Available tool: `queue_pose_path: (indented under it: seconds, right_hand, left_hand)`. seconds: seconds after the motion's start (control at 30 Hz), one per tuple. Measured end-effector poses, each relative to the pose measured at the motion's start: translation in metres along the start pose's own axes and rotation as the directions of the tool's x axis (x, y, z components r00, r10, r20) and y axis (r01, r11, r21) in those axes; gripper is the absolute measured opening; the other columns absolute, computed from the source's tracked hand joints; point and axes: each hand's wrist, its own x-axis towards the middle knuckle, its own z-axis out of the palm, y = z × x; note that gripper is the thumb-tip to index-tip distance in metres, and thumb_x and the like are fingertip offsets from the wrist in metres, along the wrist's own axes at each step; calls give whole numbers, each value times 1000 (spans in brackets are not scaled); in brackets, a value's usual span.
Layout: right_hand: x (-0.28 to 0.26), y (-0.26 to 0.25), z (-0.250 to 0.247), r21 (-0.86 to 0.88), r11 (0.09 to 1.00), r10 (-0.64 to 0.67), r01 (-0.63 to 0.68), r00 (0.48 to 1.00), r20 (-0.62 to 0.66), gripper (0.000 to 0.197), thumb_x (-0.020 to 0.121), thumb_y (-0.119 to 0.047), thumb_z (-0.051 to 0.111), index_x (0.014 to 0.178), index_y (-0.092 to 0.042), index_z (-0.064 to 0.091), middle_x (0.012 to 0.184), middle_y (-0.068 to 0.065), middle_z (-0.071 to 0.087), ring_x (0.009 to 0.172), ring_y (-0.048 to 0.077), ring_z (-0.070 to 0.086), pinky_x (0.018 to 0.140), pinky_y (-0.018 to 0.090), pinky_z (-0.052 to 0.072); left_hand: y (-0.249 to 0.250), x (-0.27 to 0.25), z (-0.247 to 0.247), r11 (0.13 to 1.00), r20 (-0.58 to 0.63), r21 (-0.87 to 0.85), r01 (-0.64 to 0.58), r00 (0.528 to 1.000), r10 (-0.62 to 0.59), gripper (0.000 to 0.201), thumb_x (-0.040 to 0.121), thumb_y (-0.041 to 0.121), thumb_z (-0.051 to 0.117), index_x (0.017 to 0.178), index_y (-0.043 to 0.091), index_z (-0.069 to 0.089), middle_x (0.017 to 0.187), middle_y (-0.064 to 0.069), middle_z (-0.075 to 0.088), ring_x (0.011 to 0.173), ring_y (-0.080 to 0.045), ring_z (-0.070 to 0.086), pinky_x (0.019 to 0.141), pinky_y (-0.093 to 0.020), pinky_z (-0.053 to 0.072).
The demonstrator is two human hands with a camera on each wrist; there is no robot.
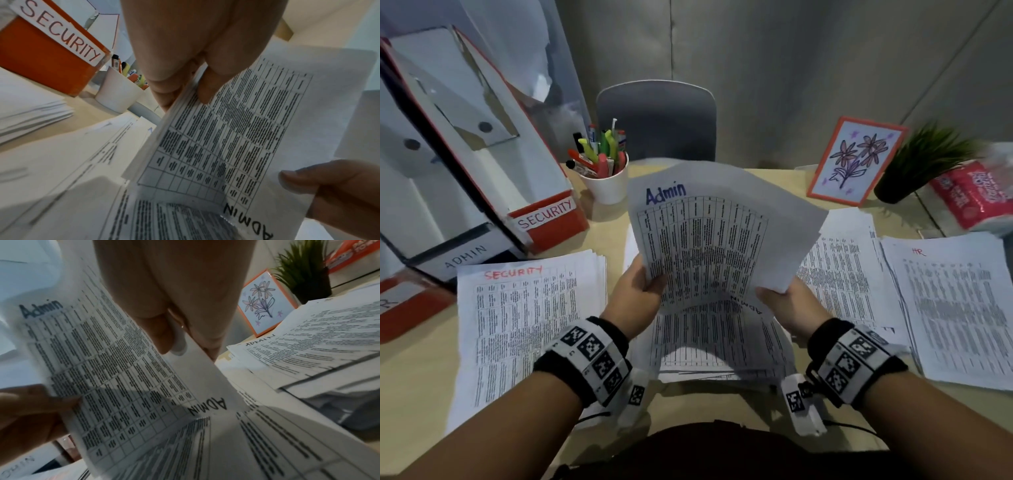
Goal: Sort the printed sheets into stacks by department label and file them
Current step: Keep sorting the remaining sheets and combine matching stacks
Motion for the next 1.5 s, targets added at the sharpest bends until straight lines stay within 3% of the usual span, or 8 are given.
queue_pose_path:
  seconds: [0.2,0.4,0.53,0.7,1.07,1.2,1.43,1.5]
  right_hand:
    - [-1,2,6,72,997,-13,18,998,-60,35,96,-12,47,131,-20,44,121,-1,59,112,16,53,94,35,44]
    - [-6,8,18,47,997,56,-57,998,23,31,98,-16,46,127,-24,37,111,-9,57,101,5,55,78,16,47]
    - [-4,10,-2,159,984,92,-82,994,-60,47,97,-37,44,140,-23,32,147,-5,35,131,14,41,108,39,37]
    - [-4,23,-51,58,996,82,-67,944,-318,22,97,-17,44,105,2,51,81,12,51,74,18,47,58,25,37]
    - [5,98,-166,-225,900,243,-374,858,-453,16,87,-17,55,74,-23,48,72,-5,49,80,19,49,67,27,37]
    - [12,115,-175,-273,849,294,-453,833,-469,4,87,-16,59,91,-15,58,88,4,60,86,23,57,75,27,43]
    - [25,132,-168,-299,806,351,-510,820,-452,40,86,-26,64,122,-10,57,116,8,63,100,25,59,83,31,46]
    - [23,132,-167,-241,830,345,-502,803,-487,54,83,-29,68,131,-12,49,126,8,57,111,26,56,90,36,46]
  left_hand:
    - [-6,3,-2,999,-129,29,-43,991,47,26,97,1,44,114,20,45,100,23,55,85,22,52,67,1,40]
    - [-12,4,6,995,-180,101,21,984,-2,23,98,2,41,118,14,42,95,15,53,83,4,51,62,-4,39]
    - [5,18,11,993,-139,117,-31,989,47,27,96,-3,39,111,19,43,93,17,54,77,9,50,63,-8,40]
    - [35,44,47,976,29,213,41,998,-49,15,98,16,47,112,13,50,100,-10,62,82,-23,58,68,-34,50]
    - [43,100,163,891,285,449,62,935,-209,32,77,27,79,84,-1,65,83,-18,71,76,-26,71,74,-42,59]
    - [32,110,190,856,264,510,91,930,-256,31,72,29,82,82,7,64,84,-13,72,74,-22,70,69,-33,57]
    - [28,115,202,780,293,624,57,908,-300,39,76,43,76,68,13,52,76,-9,59,68,-20,57,68,-33,50]
    - [29,112,192,848,306,517,118,899,-313,32,75,40,77,86,15,62,84,-7,67,76,-19,67,80,-34,56]
